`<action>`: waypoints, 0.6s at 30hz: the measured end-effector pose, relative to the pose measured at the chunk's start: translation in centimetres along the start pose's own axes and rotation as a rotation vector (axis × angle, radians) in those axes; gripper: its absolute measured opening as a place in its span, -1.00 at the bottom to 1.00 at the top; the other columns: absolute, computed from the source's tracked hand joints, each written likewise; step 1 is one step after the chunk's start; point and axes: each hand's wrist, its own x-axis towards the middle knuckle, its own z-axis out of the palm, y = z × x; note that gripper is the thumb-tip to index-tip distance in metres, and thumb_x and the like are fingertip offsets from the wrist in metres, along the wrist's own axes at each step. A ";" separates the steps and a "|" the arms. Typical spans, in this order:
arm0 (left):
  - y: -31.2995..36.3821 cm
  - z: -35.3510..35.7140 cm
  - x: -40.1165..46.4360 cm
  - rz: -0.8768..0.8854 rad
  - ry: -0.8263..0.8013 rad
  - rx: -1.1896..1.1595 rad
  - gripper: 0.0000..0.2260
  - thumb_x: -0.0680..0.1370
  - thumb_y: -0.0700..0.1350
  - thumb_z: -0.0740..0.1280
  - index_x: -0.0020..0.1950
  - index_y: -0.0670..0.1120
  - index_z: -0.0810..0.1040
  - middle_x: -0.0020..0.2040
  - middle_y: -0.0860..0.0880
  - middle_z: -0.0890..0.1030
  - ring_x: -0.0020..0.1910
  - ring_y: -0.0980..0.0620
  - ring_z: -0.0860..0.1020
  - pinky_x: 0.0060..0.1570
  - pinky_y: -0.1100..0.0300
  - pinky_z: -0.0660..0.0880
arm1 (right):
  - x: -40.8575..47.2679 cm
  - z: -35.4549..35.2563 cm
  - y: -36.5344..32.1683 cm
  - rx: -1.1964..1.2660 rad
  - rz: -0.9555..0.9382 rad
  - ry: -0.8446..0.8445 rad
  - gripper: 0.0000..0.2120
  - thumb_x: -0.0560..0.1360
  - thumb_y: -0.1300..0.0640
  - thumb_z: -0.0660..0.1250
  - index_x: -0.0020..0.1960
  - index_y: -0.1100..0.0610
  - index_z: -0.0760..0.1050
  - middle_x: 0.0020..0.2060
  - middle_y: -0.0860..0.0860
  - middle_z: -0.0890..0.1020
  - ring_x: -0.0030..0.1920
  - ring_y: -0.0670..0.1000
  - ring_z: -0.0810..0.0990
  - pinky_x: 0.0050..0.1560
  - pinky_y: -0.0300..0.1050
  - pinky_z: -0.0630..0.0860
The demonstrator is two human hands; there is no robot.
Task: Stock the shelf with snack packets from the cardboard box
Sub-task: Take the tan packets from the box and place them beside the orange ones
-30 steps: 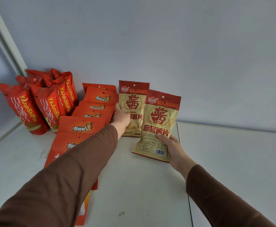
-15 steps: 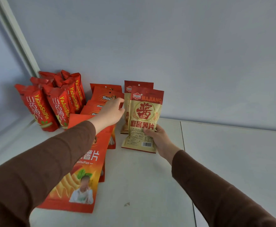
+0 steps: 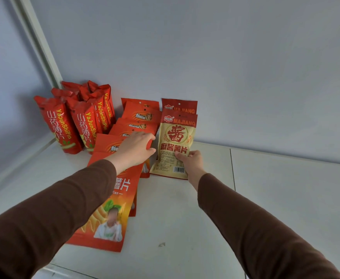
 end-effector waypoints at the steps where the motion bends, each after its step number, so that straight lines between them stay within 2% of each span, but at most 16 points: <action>1: 0.0 0.0 0.0 0.000 -0.001 -0.002 -0.61 0.62 0.07 0.31 0.42 0.01 0.45 0.41 -0.01 0.49 0.40 -0.07 0.37 0.30 -0.01 0.42 | -0.1 0.0 -0.1 -0.011 -0.007 0.007 -0.52 0.45 0.09 0.57 0.19 0.12 0.35 0.00 0.04 0.64 -0.10 0.03 0.70 -0.25 -0.05 0.63; 3: 0.3 0.1 -0.2 -0.003 -0.005 -0.005 -0.61 0.62 0.07 0.31 0.42 0.01 0.44 0.42 -0.01 0.48 0.41 -0.07 0.37 0.30 -0.01 0.41 | -0.2 0.0 -0.2 -0.047 -0.028 0.028 -0.52 0.46 0.07 0.57 0.19 0.11 0.34 0.01 0.03 0.63 -0.11 0.00 0.68 -0.31 -0.12 0.57; 6: 0.6 0.2 -0.6 0.005 0.021 0.005 -0.59 0.61 0.06 0.31 0.44 0.00 0.43 0.45 -0.02 0.45 0.44 -0.07 0.36 0.35 -0.02 0.40 | -0.4 -0.4 -0.1 -0.092 -0.076 0.040 -0.46 0.45 0.05 0.56 0.25 0.09 0.32 0.08 0.03 0.61 -0.04 0.00 0.67 -0.26 -0.14 0.56; 10: 0.9 -0.1 -1.8 -0.003 0.058 0.019 -0.54 0.60 0.04 0.32 0.49 -0.02 0.39 0.53 -0.06 0.35 0.52 -0.09 0.28 0.44 -0.04 0.33 | -1.0 -1.8 0.0 -0.204 -0.179 0.106 -0.29 0.46 0.00 0.55 0.46 0.10 0.26 0.31 0.02 0.44 0.23 0.06 0.55 0.10 -0.02 0.58; 14: 1.3 -0.3 -4.3 -0.050 0.118 0.003 -0.55 0.60 0.00 0.33 0.48 -0.06 0.40 0.50 -0.07 0.39 0.49 -0.09 0.30 0.43 -0.02 0.31 | -2.8 -3.3 -0.4 -0.466 -0.432 0.137 -0.42 0.51 -0.03 0.48 0.44 0.08 0.34 0.36 -0.01 0.40 0.38 0.04 0.37 0.35 0.03 0.41; 18: 2.2 -0.5 -8.9 -0.128 0.197 0.020 -0.56 0.59 -0.03 0.34 0.46 -0.06 0.41 0.44 -0.06 0.45 0.44 -0.10 0.36 0.37 -0.03 0.38 | -6.4 -3.4 -0.8 -0.790 -0.727 -0.073 -0.60 0.56 0.03 0.39 0.37 0.03 0.44 0.34 -0.01 0.46 0.36 0.06 0.33 0.35 0.01 0.37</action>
